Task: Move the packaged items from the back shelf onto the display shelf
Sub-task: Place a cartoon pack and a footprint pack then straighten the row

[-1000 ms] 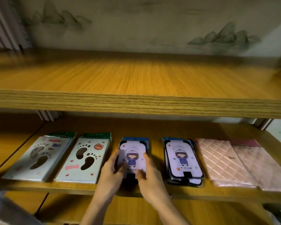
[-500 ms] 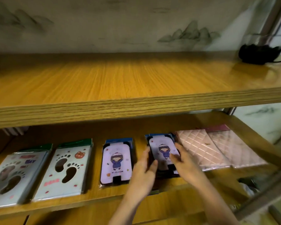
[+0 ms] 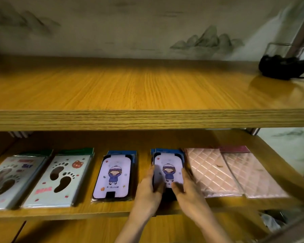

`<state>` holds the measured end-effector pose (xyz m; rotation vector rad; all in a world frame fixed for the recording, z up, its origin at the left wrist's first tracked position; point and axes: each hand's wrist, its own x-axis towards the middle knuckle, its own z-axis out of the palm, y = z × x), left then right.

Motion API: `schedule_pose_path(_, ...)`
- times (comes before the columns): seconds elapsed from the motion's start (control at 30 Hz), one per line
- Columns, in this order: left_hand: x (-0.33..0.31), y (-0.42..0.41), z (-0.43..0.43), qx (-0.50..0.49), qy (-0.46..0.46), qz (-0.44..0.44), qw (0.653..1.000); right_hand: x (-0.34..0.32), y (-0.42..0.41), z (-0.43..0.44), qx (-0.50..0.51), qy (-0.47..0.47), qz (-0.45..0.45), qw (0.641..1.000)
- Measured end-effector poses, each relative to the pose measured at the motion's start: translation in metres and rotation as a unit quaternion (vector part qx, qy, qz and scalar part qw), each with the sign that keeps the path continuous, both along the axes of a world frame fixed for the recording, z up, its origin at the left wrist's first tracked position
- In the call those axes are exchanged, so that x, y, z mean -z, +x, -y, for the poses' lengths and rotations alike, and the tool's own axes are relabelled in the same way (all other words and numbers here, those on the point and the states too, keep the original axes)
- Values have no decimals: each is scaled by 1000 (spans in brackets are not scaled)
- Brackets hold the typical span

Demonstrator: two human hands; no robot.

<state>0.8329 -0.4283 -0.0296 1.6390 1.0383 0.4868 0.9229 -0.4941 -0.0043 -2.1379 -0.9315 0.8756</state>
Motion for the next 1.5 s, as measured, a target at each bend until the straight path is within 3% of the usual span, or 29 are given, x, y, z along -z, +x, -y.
schedule_pose_path(0.33,0,-8,-3,-83,-25,27,996,13,-11,-14,-4,64,-22,998)
schedule_pose_path(0.57,-1,-12,-3,-54,-7,22,998,13,-14,-15,-11,60,-8,998)
schedule_pose_path(0.77,-11,-1,12,3,138,2,990,0,14,11,-9,124,23,992)
schedule_pose_path(0.87,-19,27,26,60,44,33,997,-5,55,34,79,148,8,986)
schedule_pose_path(1.0,-25,66,39,67,-7,56,996,0,106,56,117,86,11,989)
schedule_pose_path(1.13,-14,94,49,47,-84,77,992,8,129,66,67,41,-25,997)
schedule_pose_path(1.5,1,122,69,-93,-49,70,992,10,145,65,-78,7,68,995)
